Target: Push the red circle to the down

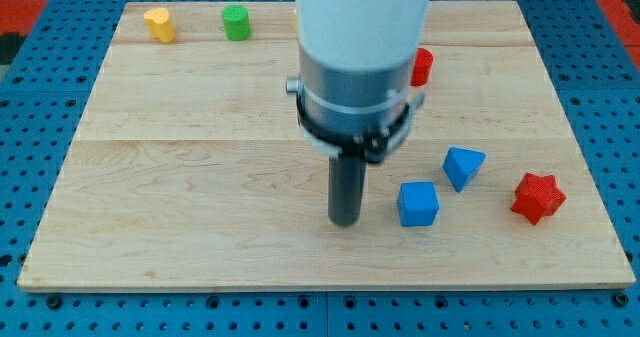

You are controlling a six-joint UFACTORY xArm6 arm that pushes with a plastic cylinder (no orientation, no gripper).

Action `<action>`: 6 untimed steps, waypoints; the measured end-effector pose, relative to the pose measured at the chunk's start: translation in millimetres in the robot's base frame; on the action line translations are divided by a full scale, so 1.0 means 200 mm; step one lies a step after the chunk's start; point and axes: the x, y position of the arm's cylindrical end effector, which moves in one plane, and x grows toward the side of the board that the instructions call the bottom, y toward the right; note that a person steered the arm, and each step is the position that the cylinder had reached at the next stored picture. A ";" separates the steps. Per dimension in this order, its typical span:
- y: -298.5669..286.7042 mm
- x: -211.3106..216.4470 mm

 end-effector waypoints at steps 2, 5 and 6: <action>0.12 0.02; 0.13 -0.98; 0.31 -1.10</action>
